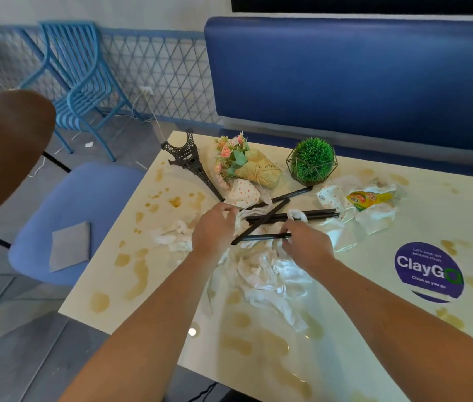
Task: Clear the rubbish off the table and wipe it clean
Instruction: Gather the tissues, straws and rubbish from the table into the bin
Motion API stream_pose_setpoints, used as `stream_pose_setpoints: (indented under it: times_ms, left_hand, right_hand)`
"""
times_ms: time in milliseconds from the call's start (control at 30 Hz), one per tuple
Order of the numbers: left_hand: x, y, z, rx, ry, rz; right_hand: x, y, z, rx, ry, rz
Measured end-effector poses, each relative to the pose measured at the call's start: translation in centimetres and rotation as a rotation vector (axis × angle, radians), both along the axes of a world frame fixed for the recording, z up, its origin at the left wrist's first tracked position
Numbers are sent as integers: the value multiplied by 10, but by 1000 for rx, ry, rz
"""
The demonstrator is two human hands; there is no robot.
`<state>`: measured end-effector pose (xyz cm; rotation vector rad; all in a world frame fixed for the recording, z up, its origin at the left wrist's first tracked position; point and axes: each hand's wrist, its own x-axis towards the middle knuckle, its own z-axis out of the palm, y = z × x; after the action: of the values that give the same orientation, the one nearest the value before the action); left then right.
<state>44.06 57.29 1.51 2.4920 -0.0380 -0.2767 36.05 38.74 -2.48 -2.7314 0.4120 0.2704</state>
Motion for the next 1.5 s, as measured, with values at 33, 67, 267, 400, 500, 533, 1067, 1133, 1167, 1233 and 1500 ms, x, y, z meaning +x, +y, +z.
stream_pose_setpoints:
  times_ms: [33,67,267,400,500,533,1067,1133,1167,1233,1500]
  left_hand:
    - [1,1,0,9,-1,-1]
    - [2,2,-1,19,1,-8]
    - [8,-8,-8,58,54,-90]
    - [8,-20,-14,71,104,-134]
    - [8,-30,-16,64,100,-124]
    - [9,-34,-15,83,83,-130]
    - [47,-89,-21,488,-135,-544]
    - [52,-95,-22,530,-134,-567]
    - [54,-99,-24,538,-140,-572]
    - [58,-105,-27,536,-142,-564]
    - [66,-117,-36,507,-188,-582]
  right_hand:
    - [1,-1,4,11,-21,-28]
    - [3,-2,8,22,-42,-52]
    - [20,-12,34,53,-109,-129]
    - [19,-18,41,110,-117,-185]
    - [15,-20,40,146,-157,-156]
    - [13,-22,39,155,-186,-153]
    - [22,-60,47,490,-346,-581]
    - [21,-60,43,500,-338,-597]
    - [21,-62,42,506,-334,-612]
    - [19,-63,42,527,-326,-631]
    - [15,-78,43,574,-338,-677]
